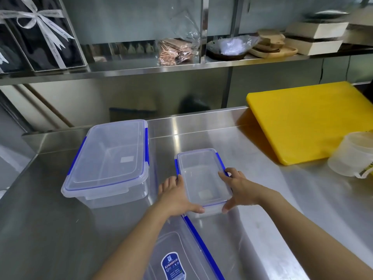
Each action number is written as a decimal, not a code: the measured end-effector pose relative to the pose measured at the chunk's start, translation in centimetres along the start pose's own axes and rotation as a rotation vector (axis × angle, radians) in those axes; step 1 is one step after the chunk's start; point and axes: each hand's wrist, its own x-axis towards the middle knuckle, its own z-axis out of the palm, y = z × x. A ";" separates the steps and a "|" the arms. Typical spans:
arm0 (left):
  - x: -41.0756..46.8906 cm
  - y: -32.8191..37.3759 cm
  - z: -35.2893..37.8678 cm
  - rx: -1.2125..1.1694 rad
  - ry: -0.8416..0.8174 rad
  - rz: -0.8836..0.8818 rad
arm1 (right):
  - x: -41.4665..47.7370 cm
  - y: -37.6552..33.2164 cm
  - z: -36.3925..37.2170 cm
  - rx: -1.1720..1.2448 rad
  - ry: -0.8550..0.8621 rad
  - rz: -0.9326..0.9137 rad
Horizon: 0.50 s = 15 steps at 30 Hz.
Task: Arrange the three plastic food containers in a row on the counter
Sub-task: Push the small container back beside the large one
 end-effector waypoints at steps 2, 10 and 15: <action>-0.1 -0.1 -0.1 0.016 0.142 0.062 | 0.3 -0.1 0.0 0.065 0.036 -0.016; 0.4 -0.2 1.3 0.025 0.392 0.215 | 1.5 -0.5 -1.1 0.076 0.134 -0.061; 1.4 0.0 0.9 0.221 0.560 0.231 | 3.1 -1.6 -1.3 0.090 0.311 -0.088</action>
